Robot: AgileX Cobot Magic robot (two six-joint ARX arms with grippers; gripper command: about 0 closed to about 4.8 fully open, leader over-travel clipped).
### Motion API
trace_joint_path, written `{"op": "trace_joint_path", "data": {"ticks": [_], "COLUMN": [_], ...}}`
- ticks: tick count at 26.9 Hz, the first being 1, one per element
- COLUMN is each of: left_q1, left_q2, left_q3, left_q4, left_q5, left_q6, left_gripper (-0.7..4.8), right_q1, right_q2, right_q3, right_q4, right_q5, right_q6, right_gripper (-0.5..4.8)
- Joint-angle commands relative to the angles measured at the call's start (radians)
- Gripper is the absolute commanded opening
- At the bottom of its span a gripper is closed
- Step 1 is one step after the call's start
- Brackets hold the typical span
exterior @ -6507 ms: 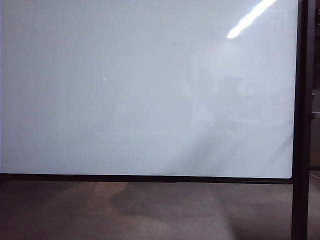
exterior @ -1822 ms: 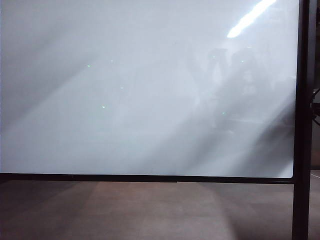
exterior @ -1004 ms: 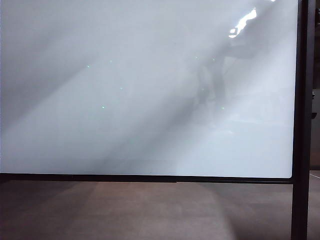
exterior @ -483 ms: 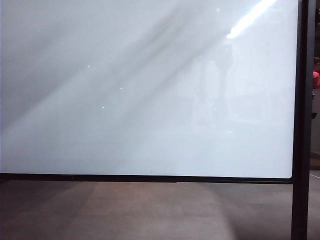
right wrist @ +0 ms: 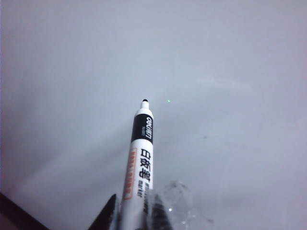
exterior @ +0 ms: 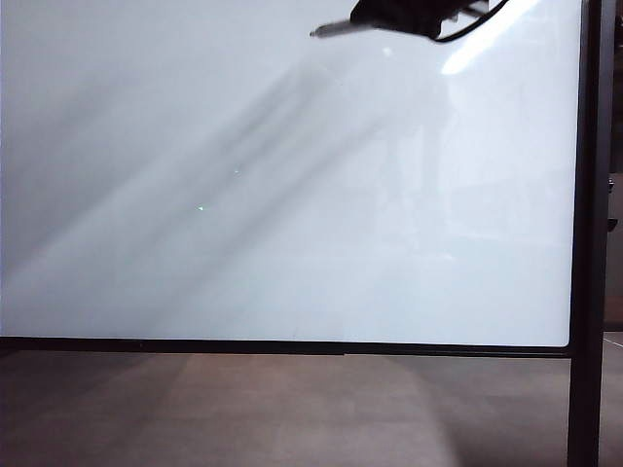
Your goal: Reach to the right to find the marker pen, pick it up, and write the number 7 on the whiteboard.
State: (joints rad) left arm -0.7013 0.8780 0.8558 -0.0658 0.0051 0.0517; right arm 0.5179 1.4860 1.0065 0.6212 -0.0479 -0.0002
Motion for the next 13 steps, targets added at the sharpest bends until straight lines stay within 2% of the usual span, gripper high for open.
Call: {"op": "trace_joint_path", "data": {"ticks": [1, 3, 6, 9, 13], "left_q1": [0.000, 0.000, 0.000, 0.000, 0.000], "left_q2": [-0.023, -0.031, -0.031, -0.031, -0.031], "left_q3": [-0.048, -0.075, -0.075, -0.075, -0.075], "left_q4": [0.077, 0.107, 0.108, 0.105, 0.105], "left_q5": [-0.001, -0.001, -0.002, -0.001, -0.002], "left_q6": [-0.001, -0.007, -0.007, -0.007, -0.006], "left_gripper": [-0.06, -0.06, -0.06, -0.06, -0.06], "right_q1": [0.003, 0.003, 0.003, 0.002, 0.001], "right_q2": [0.055, 0.103, 0.163, 0.213, 0.231], "right_q3": [0.005, 0.005, 0.006, 0.008, 0.010], "right_q4": [0.100, 0.159, 0.222, 0.273, 0.274], "right_q5": [0.028, 0.031, 0.094, 0.099, 0.108], "right_q6": [-0.002, -0.002, -0.005, -0.005, -0.005], "right_gripper": [-0.05, -0.05, -0.05, -0.05, -0.05]}}
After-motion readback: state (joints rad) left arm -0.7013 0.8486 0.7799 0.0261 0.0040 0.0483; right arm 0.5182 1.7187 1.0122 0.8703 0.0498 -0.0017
